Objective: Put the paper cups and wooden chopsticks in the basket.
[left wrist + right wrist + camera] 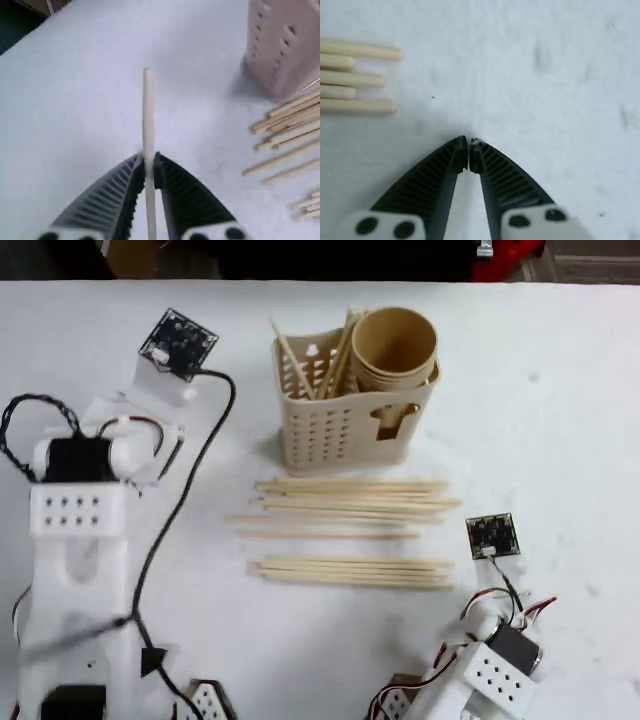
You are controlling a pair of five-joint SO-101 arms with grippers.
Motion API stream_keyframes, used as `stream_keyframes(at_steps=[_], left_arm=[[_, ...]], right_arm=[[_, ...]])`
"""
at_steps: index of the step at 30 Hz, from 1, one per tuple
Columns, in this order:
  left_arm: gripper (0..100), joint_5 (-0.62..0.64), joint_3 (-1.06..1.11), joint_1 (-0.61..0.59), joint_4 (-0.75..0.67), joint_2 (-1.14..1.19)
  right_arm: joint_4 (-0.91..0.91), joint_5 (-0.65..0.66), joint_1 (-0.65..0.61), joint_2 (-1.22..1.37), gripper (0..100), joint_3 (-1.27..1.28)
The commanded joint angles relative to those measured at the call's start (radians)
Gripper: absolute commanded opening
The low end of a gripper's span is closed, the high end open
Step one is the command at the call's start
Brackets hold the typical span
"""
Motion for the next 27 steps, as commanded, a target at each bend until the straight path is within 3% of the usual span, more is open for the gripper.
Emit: stream_keyframes(at_steps=[1,13,18,27], left_arm=[[2,0.081,-0.037,0.102,-0.002,-0.125],[2,0.359,-0.334,0.435,-0.021,-0.093],[2,0.44,-0.37,0.527,-0.157,-0.004],[2,0.439,-0.362,0.579,-0.45,0.13]], right_arm=[[-0.016,0.012,0.019,-0.005,2.4,-0.003],[-0.016,0.012,0.019,-0.005,2.4,-0.003],[-0.016,0.012,0.019,-0.005,2.4,-0.003],[-0.016,0.012,0.019,-0.005,2.4,-0.003]])
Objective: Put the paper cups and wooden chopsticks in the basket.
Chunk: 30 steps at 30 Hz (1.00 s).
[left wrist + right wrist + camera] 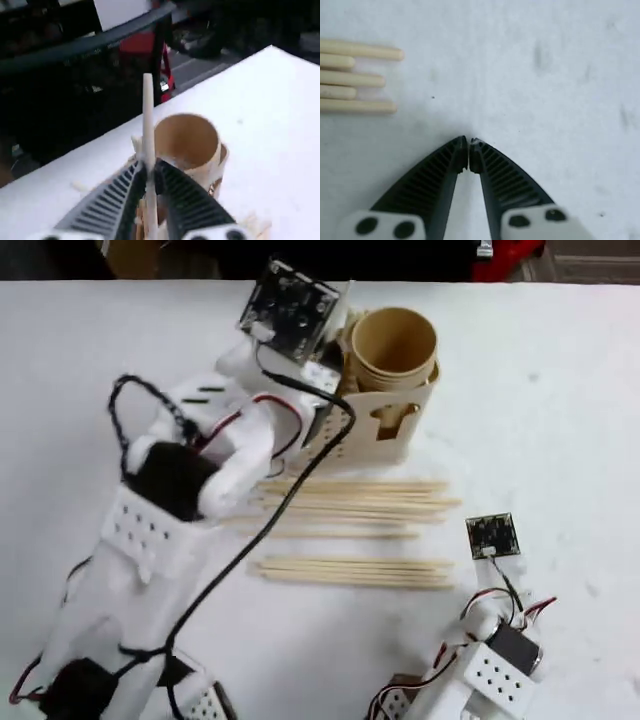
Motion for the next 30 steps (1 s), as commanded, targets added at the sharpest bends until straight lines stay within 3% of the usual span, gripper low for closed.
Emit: stream_keyframes(at_steps=[1,11,17,24,30], left_arm=[[2,0.012,-0.043,0.005,-0.178,0.058],[2,-0.064,-0.054,-0.022,-0.534,0.116],[2,-0.06,-0.137,-0.058,-0.496,0.12],[2,-0.058,0.055,-0.082,-0.555,0.177],[3,-0.058,0.103,-0.101,-0.479,0.205]], right_arm=[[-0.016,0.012,0.019,-0.005,2.4,-0.003],[-0.016,0.012,0.019,-0.005,2.4,-0.003],[-0.016,0.012,0.019,-0.005,2.4,-0.003],[-0.016,0.012,0.019,-0.005,2.4,-0.003],[-0.016,0.012,0.019,-0.005,2.4,-0.003]])
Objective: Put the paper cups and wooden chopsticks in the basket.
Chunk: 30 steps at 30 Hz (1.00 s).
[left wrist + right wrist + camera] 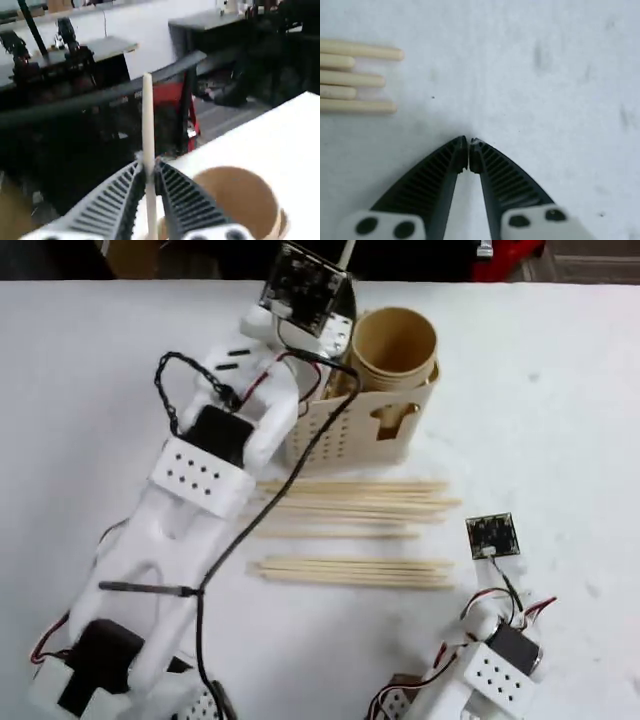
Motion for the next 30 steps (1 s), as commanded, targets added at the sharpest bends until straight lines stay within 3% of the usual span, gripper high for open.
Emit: stream_keyframes(at_steps=[1,5,10,14,18,30], left_arm=[[3,-0.005,-0.006,-0.027,0.074,-0.002],[3,-0.003,-0.011,-0.031,0.15,-0.005],[11,-0.003,-0.012,-0.033,0.203,-0.007],[10,-0.003,-0.032,-0.038,0.209,-0.007],[10,-0.003,-0.127,-0.05,0.307,-0.007],[10,-0.058,-0.46,0.015,1.06,-0.007]], right_arm=[[-0.016,0.012,0.019,-0.005,2.4,-0.003],[-0.016,0.012,0.019,-0.005,2.4,-0.003],[-0.016,0.012,0.019,-0.005,2.4,-0.003],[-0.016,0.012,0.019,-0.005,2.4,-0.003],[-0.016,0.012,0.019,-0.005,2.4,-0.003],[-0.016,0.012,0.019,-0.005,2.4,-0.003]])
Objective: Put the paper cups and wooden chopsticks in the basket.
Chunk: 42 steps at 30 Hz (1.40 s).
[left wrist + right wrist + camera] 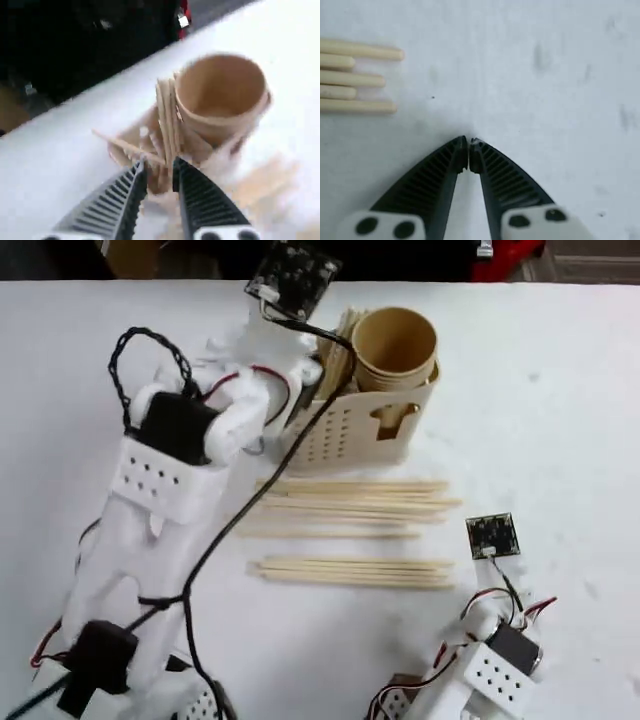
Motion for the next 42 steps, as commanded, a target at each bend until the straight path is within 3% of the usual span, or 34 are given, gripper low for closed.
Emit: stream_keyframes(at_steps=[1,8,12,15,20,26,31,42], left_arm=[[10,-0.072,-0.13,0.062,0.258,-0.007],[8,-0.141,-0.063,0.119,0.341,-0.041],[8,-0.196,0.103,0.119,0.33,-0.188],[9,-0.244,0.365,0.114,0.226,-0.317],[9,-0.328,0.838,0.11,-0.069,-0.529],[8,-0.338,1.206,0.108,-0.341,-0.67],[8,-0.339,1.293,0.033,-0.532,-0.676],[8,-0.288,1.303,0.015,-0.549,-0.676]], right_arm=[[-0.016,0.012,0.019,-0.005,2.4,-0.003],[-0.016,0.012,0.019,-0.005,2.4,-0.003],[-0.016,0.012,0.019,-0.005,2.4,-0.003],[-0.016,0.012,0.019,-0.005,2.4,-0.003],[-0.016,0.012,0.019,-0.005,2.4,-0.003],[-0.016,0.012,0.019,-0.005,2.4,-0.003],[-0.016,0.012,0.019,-0.005,2.4,-0.003],[-0.016,0.012,0.019,-0.005,2.4,-0.003]])
